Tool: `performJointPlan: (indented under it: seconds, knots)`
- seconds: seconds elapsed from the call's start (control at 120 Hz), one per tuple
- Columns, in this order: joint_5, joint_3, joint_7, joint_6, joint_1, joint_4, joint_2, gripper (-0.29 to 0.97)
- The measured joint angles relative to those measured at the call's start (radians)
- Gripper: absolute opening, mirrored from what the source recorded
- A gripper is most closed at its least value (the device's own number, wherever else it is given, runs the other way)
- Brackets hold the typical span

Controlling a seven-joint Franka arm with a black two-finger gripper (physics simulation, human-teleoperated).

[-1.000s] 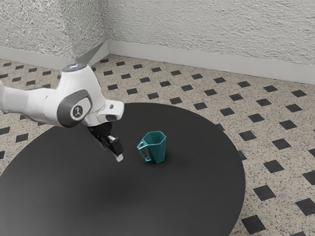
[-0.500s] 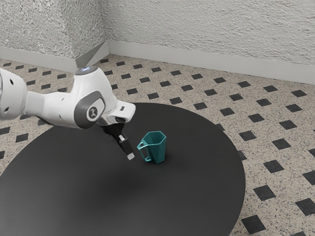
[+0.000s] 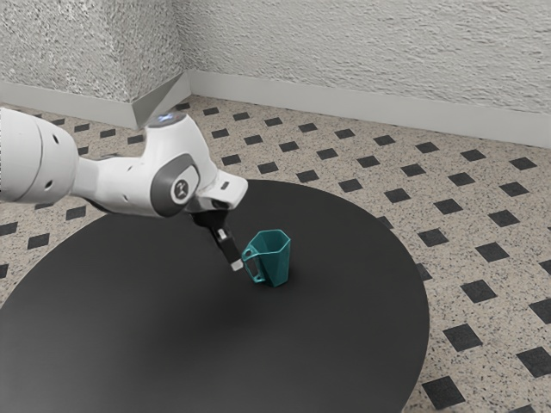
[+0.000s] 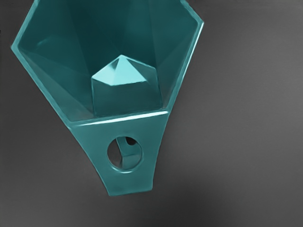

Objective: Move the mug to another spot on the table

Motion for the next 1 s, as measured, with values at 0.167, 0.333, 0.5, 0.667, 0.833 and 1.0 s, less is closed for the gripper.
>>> performJointPlan:
  seconds: [0.167,0.333,0.5,0.667,0.833,1.0]
  knots:
    - [-0.009,0.002,0.029,-0.002,0.013,0.04,0.045,0.66]
    - [-0.014,0.003,0.05,0.0,0.011,0.053,0.078,0.66]
    - [-0.031,0.002,0.07,0.006,0.006,0.068,0.105,0.66]
    - [-0.044,0.001,0.086,0.019,0.003,0.078,0.124,0.66]
    - [-0.047,0.0,0.097,0.036,0.001,0.079,0.142,0.66]
    - [-0.051,0.0,0.106,0.051,0.002,0.079,0.159,0.66]
